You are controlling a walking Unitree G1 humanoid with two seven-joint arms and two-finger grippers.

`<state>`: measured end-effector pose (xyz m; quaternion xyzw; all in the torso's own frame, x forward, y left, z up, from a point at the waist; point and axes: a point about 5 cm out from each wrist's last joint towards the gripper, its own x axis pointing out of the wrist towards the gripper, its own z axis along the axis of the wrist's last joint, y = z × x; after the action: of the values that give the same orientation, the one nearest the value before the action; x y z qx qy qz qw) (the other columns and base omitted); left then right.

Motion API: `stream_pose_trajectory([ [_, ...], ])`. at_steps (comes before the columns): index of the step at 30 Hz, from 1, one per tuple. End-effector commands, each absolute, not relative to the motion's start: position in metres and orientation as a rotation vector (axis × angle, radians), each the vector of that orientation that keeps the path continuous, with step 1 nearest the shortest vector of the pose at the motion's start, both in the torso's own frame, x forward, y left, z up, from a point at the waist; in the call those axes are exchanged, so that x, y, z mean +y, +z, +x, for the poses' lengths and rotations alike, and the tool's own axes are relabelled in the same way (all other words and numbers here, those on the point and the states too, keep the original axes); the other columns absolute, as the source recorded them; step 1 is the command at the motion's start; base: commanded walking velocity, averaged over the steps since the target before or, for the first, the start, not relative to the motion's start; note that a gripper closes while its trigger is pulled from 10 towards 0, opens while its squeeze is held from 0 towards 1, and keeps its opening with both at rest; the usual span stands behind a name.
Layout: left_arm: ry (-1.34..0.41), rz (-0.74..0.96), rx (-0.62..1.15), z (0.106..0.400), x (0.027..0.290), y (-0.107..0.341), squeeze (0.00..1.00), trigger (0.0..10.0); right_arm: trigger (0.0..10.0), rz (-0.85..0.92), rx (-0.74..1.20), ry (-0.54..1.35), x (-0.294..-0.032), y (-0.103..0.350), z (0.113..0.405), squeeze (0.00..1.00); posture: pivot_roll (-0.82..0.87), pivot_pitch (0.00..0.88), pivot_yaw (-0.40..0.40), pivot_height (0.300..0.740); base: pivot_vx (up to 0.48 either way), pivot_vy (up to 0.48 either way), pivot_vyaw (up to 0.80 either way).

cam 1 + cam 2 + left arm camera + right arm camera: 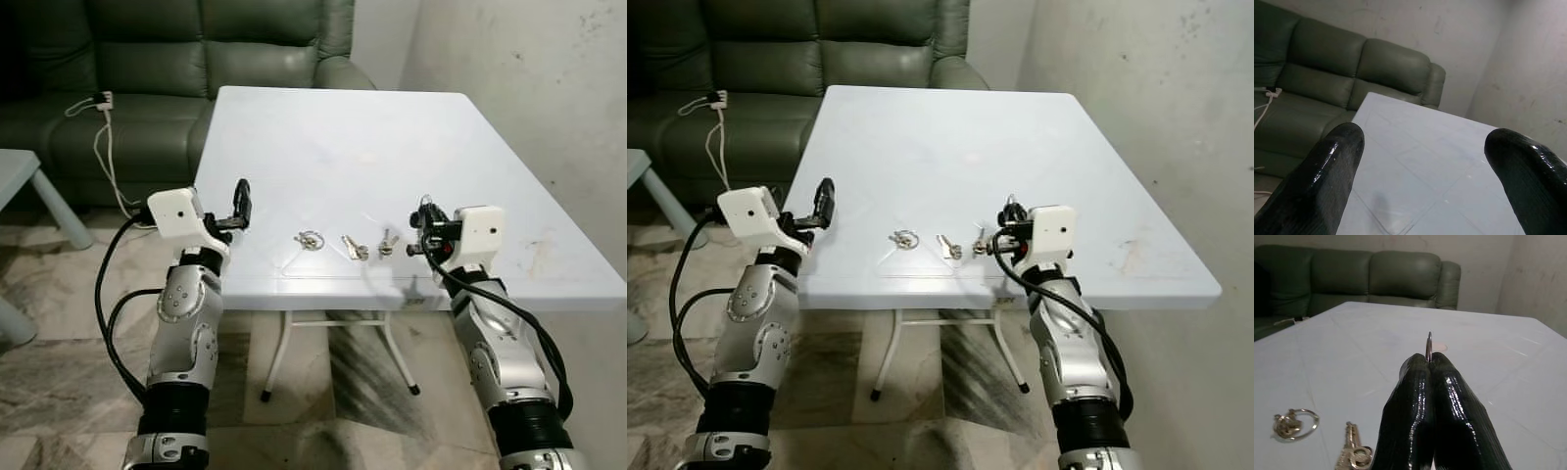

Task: Hang keys on a hook

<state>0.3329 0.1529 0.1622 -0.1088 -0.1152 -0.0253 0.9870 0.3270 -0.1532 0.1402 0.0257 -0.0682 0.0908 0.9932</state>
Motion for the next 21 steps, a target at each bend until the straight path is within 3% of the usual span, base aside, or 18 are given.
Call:
stream_pose_trajectory([
  [1, -0.065, -0.216, -0.237, 0.3345, 0.1479, 0.1643, 0.00, 10.0, 10.0, 0.049, -0.132, 0.167, -0.1575, 0.1419, 0.3292, 0.00, -0.03, 0.000, -0.061, 0.740, 0.000, 0.000, -0.76],
  [18, -0.071, -0.190, -0.243, 0.3324, 0.1463, 0.1639, 0.00, 10.0, 10.0, 0.048, -0.125, 0.183, -0.1553, 0.1412, 0.3286, 0.00, -0.03, 0.000, -0.068, 0.740, 0.000, 0.000, -0.76],
  [21, -0.081, -0.200, -0.245, 0.3320, 0.1454, 0.1639, 0.00, 10.0, 10.0, 0.048, -0.125, 0.185, -0.1552, 0.1416, 0.3287, 0.00, -0.03, 0.000, -0.070, 0.740, 0.000, -0.419, -0.76],
])
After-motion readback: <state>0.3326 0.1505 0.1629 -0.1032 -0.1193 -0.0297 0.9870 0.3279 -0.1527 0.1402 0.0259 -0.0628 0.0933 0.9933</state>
